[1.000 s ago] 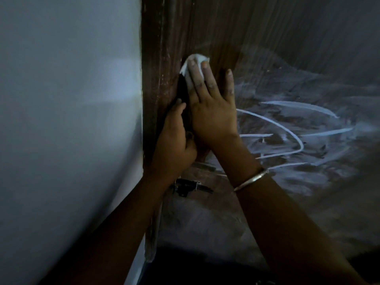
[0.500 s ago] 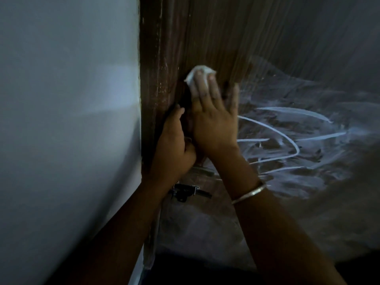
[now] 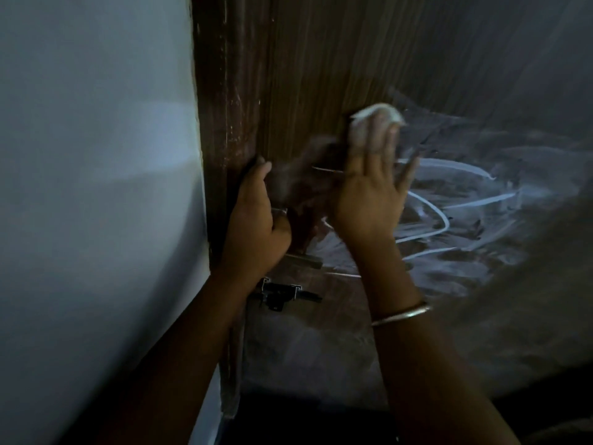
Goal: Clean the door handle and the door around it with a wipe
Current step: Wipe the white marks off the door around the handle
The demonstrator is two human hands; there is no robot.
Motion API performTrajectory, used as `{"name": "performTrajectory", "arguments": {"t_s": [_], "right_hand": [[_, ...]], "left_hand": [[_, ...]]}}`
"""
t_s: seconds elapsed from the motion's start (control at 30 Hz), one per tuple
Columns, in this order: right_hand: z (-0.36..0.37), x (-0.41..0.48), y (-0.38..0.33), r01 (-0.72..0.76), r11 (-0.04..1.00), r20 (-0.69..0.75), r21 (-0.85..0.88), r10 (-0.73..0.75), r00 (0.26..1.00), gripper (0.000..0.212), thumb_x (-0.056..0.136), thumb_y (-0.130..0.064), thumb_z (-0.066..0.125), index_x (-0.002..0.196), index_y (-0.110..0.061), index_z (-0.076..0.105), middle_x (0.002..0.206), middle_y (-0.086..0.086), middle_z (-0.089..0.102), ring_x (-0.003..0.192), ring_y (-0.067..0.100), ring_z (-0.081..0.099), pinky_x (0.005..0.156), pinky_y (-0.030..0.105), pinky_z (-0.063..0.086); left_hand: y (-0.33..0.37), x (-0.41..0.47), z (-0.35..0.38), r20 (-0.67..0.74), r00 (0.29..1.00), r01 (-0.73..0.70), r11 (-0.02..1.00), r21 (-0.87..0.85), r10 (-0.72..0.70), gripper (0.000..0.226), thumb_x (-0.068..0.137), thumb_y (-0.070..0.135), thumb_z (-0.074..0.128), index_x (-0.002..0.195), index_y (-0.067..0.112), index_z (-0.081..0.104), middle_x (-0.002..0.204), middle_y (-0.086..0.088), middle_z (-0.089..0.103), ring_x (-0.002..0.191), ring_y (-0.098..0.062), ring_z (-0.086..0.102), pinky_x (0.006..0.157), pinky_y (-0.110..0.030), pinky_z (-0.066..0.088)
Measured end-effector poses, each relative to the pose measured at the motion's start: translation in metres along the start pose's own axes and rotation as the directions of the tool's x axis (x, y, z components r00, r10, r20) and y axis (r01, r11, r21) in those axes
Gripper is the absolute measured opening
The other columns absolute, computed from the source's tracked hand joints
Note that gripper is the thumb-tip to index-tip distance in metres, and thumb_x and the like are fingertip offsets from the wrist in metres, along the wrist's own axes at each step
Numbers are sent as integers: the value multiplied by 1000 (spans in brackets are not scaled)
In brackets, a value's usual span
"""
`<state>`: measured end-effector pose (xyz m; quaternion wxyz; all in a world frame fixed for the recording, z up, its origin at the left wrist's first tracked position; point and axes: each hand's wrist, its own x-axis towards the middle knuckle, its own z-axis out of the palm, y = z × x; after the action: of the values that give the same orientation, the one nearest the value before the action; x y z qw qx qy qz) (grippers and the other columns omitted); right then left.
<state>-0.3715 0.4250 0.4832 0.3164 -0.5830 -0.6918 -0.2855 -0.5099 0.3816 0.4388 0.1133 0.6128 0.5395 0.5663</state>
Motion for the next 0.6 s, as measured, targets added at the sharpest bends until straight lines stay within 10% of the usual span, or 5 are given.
{"name": "performTrajectory", "arguments": {"t_s": [0.13, 0.33, 0.5, 0.6], "right_hand": [[-7, 17, 17, -175, 984, -77, -35, 172, 982, 68, 86, -27, 46, 145, -6, 21, 153, 20, 20, 140, 40, 15, 109, 61, 3], [8, -4, -11, 292, 956, 63, -27, -289, 955, 62, 91, -33, 42, 146, -13, 22, 156, 6, 17, 143, 30, 13, 110, 58, 0], [-4, -10, 52, -160, 987, -36, -3, 160, 986, 70, 85, -33, 42, 146, -10, 18, 155, 14, 16, 142, 33, 13, 109, 58, 0], [-3, 1, 51, -166, 986, -62, -14, 165, 984, 72, 83, -30, 51, 144, -5, 23, 153, 19, 21, 139, 41, 18, 109, 60, 11]], "left_hand": [[7, -7, 9, 80, 997, 16, 1000, 15, -17, 71, 80, 4, 60, 141, 15, 24, 147, -13, 31, 135, -25, 31, 110, -36, 27], [25, -12, 14, 112, 990, -93, 995, 48, 87, 69, 79, 12, 55, 140, 18, 23, 149, -11, 28, 136, -20, 26, 109, -51, 31], [34, -12, 18, 141, 981, -138, 990, 28, 133, 72, 79, 0, 57, 141, 16, 24, 150, -11, 26, 138, -21, 25, 110, -43, 31], [45, -12, 31, 181, 967, -191, 980, 53, 179, 71, 79, -3, 57, 140, 12, 25, 150, -11, 25, 137, -17, 22, 110, -30, 23]]}}
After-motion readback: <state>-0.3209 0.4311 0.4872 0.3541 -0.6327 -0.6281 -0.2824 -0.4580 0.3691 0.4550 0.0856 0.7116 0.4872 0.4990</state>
